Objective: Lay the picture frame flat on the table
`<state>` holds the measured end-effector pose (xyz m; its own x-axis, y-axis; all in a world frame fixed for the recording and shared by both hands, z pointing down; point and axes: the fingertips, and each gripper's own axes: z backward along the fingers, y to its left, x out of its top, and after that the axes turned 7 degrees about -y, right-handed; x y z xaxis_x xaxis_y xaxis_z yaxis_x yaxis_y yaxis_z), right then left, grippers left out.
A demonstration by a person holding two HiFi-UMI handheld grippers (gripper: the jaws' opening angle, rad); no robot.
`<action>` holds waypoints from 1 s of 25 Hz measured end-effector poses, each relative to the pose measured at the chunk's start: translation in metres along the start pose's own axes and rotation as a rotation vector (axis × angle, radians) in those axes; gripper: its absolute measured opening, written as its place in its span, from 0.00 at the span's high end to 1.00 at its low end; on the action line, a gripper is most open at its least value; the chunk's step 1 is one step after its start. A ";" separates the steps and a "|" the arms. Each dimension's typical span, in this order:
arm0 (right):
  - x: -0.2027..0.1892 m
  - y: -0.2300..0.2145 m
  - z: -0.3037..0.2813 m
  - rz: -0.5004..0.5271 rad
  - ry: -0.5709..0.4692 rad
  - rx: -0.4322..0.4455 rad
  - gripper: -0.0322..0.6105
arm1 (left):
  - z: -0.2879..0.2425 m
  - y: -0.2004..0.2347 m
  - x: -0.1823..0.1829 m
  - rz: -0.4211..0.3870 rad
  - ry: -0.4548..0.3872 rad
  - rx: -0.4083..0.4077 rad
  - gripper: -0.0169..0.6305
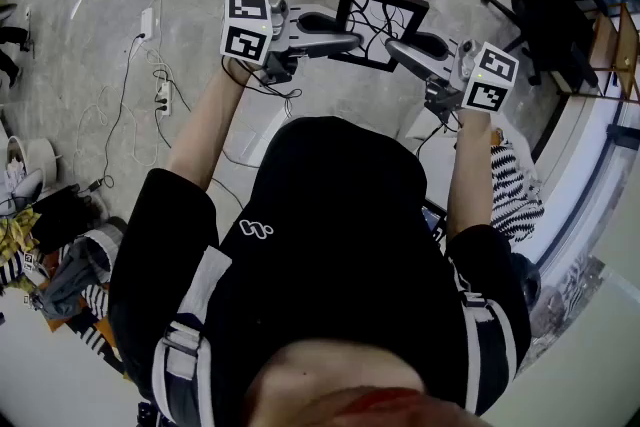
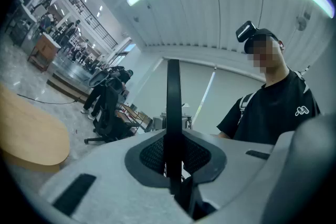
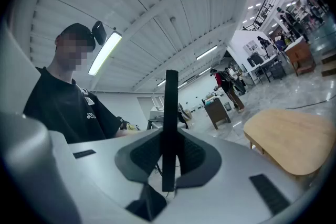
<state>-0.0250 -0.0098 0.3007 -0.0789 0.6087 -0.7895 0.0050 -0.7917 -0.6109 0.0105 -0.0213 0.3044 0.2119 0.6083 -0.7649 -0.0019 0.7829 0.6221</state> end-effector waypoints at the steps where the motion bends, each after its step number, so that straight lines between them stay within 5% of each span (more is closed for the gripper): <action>1: 0.000 0.000 0.000 0.000 0.001 0.001 0.85 | 0.000 0.000 0.000 -0.001 0.002 0.001 0.91; 25: -0.009 -0.010 0.002 -0.051 -0.052 -0.026 0.85 | 0.001 0.011 -0.008 0.033 0.039 0.031 0.91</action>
<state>-0.0266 -0.0076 0.3146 -0.1313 0.6442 -0.7535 0.0259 -0.7576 -0.6522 0.0095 -0.0175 0.3173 0.1741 0.6387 -0.7495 0.0223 0.7584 0.6514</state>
